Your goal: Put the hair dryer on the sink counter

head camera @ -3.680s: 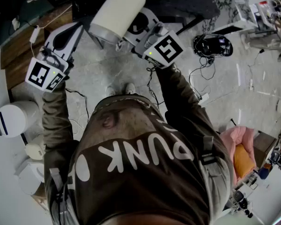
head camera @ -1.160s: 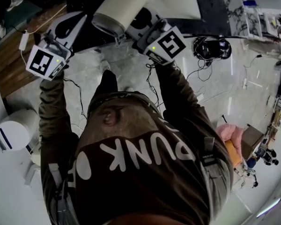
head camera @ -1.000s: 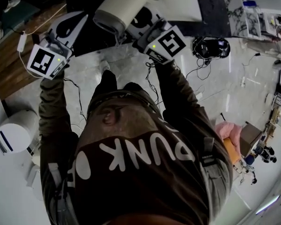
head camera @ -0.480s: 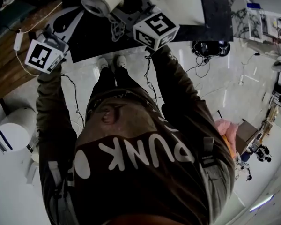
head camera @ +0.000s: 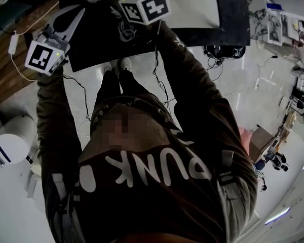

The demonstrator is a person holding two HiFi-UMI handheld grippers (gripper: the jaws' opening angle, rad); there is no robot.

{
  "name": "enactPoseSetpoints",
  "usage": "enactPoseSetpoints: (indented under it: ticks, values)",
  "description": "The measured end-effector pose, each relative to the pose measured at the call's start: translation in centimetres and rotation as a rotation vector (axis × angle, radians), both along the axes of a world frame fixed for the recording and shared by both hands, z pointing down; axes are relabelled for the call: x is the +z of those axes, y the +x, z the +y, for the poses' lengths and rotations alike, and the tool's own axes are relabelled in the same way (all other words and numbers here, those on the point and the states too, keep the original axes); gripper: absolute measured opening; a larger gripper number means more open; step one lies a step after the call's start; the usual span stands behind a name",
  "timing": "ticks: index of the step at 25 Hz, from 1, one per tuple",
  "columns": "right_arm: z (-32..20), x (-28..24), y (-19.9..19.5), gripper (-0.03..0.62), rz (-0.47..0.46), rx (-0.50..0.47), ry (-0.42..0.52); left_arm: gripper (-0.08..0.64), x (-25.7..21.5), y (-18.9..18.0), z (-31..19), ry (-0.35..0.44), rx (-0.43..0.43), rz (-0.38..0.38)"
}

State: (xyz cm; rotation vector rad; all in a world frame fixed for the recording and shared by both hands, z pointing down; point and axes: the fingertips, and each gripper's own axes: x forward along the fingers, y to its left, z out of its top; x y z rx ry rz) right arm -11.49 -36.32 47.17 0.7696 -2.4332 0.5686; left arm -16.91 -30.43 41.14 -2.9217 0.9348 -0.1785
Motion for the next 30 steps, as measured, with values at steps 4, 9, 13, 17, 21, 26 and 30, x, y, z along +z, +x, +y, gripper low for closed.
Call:
enactPoseSetpoints:
  ticks: [4, 9, 13, 17, 21, 26, 30]
  values:
    - [-1.1, 3.8, -0.5, 0.156, 0.180, 0.002, -0.133, -0.006, 0.1, 0.3, -0.2, -0.002, 0.005, 0.005]
    - [-1.6, 7.3, -0.8, 0.158, 0.331, -0.018, -0.222, -0.006, -0.2, 0.2, 0.0, 0.004, 0.001, -0.005]
    - [-1.9, 9.1, -0.4, 0.160, 0.392, -0.015, -0.260, -0.006, -0.5, -0.3, 0.1, 0.019, -0.009, -0.010]
    - [-2.1, 10.6, 0.3, 0.161, 0.448, -0.013, -0.270, -0.006, -0.6, -0.2, 0.2, 0.024, -0.009, -0.015]
    - [-2.6, 11.0, 0.7, 0.163, 0.448, -0.011, -0.283, -0.006, -0.8, 0.1, 0.0, 0.023, -0.011, -0.017]
    - [-2.6, 10.5, 0.9, 0.183, 0.409, -0.028, -0.279, -0.006, -1.4, 0.5, 0.0, 0.025, -0.009, -0.020]
    - [-2.7, 9.0, 1.2, 0.245, 0.361, -0.032, -0.266, -0.006, -1.7, 0.7, 0.0, 0.028, -0.006, -0.023]
